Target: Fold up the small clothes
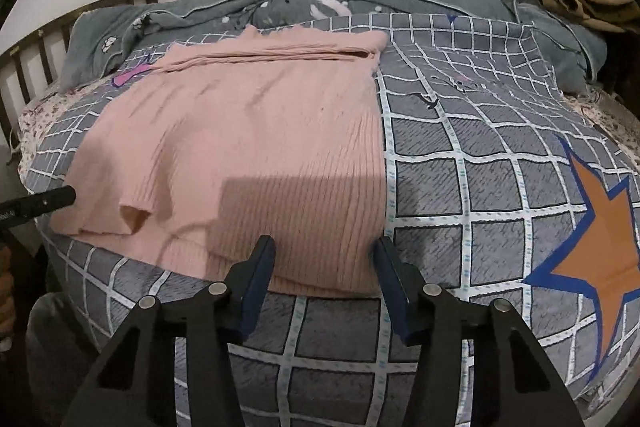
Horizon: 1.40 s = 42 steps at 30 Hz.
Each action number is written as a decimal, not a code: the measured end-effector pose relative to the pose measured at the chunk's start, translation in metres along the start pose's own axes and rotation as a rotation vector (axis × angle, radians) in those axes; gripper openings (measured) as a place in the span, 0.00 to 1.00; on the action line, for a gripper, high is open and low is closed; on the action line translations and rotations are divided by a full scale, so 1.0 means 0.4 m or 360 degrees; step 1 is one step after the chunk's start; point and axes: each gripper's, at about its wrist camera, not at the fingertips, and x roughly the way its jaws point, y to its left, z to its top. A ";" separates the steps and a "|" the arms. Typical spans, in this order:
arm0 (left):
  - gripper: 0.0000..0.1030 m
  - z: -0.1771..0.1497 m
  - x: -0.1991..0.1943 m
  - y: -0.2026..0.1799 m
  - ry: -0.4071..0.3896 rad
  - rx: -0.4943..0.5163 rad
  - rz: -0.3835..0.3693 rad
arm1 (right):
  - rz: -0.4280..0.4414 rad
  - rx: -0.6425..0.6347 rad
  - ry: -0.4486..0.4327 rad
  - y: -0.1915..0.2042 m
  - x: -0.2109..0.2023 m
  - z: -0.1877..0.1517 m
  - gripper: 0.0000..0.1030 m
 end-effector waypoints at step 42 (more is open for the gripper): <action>0.11 -0.002 -0.008 0.037 0.0100 -0.0078 0.0042 | 0.0224 0.0172 0.0098 -0.073 -0.003 0.001 0.27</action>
